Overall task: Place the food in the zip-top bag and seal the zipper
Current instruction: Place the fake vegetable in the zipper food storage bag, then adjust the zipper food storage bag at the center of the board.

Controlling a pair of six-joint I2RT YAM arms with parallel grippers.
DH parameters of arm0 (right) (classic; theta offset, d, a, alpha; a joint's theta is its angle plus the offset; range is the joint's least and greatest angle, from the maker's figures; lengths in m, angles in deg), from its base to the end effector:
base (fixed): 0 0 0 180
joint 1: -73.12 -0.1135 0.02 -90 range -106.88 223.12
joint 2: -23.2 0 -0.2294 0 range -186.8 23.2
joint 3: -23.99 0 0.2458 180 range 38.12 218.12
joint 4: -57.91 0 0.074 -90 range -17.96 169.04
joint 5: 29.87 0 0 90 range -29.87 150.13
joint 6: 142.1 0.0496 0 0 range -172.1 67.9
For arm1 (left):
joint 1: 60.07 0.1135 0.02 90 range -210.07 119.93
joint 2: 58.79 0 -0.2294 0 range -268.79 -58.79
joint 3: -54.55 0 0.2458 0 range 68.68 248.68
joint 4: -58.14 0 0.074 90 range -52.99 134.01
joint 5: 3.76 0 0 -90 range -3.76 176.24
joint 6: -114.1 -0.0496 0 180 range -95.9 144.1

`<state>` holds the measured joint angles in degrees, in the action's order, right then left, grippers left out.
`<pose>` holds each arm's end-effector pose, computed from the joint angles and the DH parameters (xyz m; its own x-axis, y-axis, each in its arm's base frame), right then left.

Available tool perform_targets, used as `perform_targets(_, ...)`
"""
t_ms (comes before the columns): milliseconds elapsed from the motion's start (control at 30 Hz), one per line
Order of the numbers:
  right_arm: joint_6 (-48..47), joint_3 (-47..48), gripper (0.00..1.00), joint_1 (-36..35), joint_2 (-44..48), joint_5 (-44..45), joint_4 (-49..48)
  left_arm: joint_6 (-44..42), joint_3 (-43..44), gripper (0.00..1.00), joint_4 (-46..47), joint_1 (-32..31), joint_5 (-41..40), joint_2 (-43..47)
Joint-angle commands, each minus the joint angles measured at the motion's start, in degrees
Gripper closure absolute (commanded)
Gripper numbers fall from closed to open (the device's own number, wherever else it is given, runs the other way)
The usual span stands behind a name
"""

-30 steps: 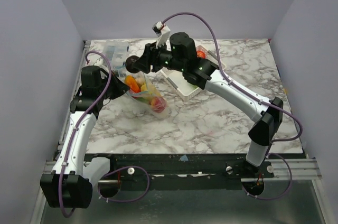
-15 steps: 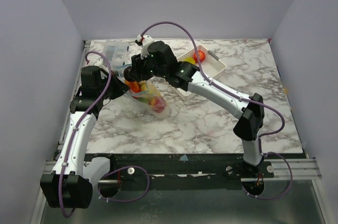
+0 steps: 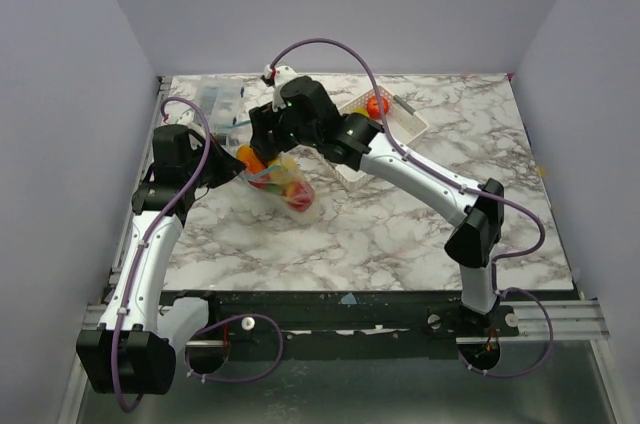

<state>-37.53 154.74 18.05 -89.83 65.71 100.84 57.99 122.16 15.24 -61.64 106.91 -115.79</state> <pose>0.2648 0.3707 0.3469 -0.4286 -0.1765 -0.8861 -0.6796 0.7092 0.1875 0.2379 -0.0240 0.2868 -0.6239 -0.5048 -0.5966 -0.0289 0.7778 -0.6279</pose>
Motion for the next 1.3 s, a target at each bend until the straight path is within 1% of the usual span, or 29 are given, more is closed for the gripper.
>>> perform_targets(0,-0.22,-5.15,0.25,-0.21,7.85,-1.25,0.15,0.20,-0.76,1.00,1.84,0.42,0.74,1.27)
perform_targets(33,-1.19,-8.19,0.25,-0.21,10.27,-2.18,-1.74,0.49,-0.82,1.00,1.85,0.44,0.98,1.28)
perform_targets(167,-4.24,-26.32,0.24,-0.21,21.54,-5.14,-13.77,1.48,-0.70,1.00,1.27,0.42,2.14,1.36)
perform_targets(233,-5.03,-33.46,0.23,-0.13,25.99,-8.25,-18.79,1.94,-0.57,1.00,0.60,0.42,2.54,1.44)
perform_targets(333,-8.14,-39.79,0.23,-0.13,29.01,-11.75,-22.60,3.08,-0.90,1.00,0.32,0.42,3.19,1.76)
perform_targets(433,-9.94,-43.63,0.24,-0.13,29.72,-11.12,-25.61,3.98,-1.02,1.00,0.19,0.42,4.13,1.69)
perform_targets(500,-10.56,-44.48,0.23,-0.13,29.40,-11.90,-27.16,4.25,-0.68,1.00,-0.50,0.46,4.47,1.41)
perform_targets(600,-11.61,-42.67,0.24,-0.13,27.36,-13.62,-25.95,4.26,-0.30,1.00,-1.33,0.42,4.15,1.36)
perform_targets(767,-15.43,-36.50,0.26,-0.12,22.14,-16.25,-18.39,4.32,1.00,1.00,-2.91,0.42,3.85,0.98)
perform_targets(933,-18.35,-34.72,0.30,-0.13,18.92,-13.40,-17.44,5.67,1.63,1.00,-2.83,0.42,4.96,0.68)
perform_targets(1000,-18.25,-32.43,0.36,-0.13,17.28,-12.46,-16.99,6.23,2.01,1.00,-3.16,0.42,5.09,0.23)
perform_targets(1067,-18.43,-29.92,0.49,-0.21,15.49,-12.46,-15.35,6.99,2.54,1.00,-3.66,0.42,5.08,-0.28)
perform_targets(1133,-18.35,-28.54,0.70,-0.21,14.40,-13.28,-13.98,7.90,3.07,1.00,-4.08,0.42,5.00,-0.40)
perform_targets(1167,-18.20,-28.83,0.86,-0.21,14.61,-13.60,-14.30,8.33,3.32,1.00,-4.16,0.46,5.01,-0.39)
perform_targets(1200,-18.00,-29.79,0.97,-0.21,15.29,-13.60,-14.97,8.66,3.64,1.00,-4.47,0.50,4.77,-0.32)
perform_targets(1233,-17.79,-31.29,0.99,-0.21,16.57,-13.40,-16.42,8.96,4.26,1.00,-5.19,0.58,4.04,-0.16)
perform_targets(1267,-17.69,-34.04,1.00,-0.21,18.42,-12.99,-18.27,9.24,4.87,1.00,-5.84,0.69,3.25,0.14)
